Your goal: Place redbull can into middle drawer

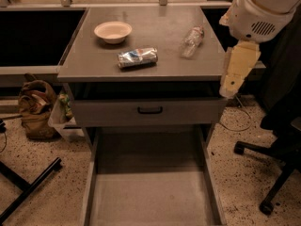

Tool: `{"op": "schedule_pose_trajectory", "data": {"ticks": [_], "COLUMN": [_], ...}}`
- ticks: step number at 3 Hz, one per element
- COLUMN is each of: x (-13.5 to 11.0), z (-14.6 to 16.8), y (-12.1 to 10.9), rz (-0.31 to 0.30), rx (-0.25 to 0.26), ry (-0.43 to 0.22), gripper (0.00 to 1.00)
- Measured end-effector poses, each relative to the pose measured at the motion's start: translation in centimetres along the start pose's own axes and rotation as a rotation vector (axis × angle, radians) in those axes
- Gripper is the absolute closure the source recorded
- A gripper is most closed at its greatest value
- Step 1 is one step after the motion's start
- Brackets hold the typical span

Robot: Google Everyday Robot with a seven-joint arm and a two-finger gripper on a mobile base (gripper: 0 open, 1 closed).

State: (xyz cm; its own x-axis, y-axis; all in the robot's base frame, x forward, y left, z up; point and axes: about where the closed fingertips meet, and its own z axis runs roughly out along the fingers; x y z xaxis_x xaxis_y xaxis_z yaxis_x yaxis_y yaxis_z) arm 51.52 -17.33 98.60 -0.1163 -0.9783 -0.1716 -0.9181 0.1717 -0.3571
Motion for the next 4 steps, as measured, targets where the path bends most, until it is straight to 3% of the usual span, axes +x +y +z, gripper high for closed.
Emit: {"op": "schedule_pose_trajectory", "data": {"ticks": [2, 3, 4], "x": [-5.2, -7.6, -7.6], "z": [3.5, 5.8, 5.8], "y": [-5.2, -7.5, -7.5], "rz": [-0.117, -0.146, -0.146], "rx": [0.075, 0.106, 0.106], "ry": [-0.074, -0.100, -0.100], "gripper": [0.00, 0.00, 0.00]}}
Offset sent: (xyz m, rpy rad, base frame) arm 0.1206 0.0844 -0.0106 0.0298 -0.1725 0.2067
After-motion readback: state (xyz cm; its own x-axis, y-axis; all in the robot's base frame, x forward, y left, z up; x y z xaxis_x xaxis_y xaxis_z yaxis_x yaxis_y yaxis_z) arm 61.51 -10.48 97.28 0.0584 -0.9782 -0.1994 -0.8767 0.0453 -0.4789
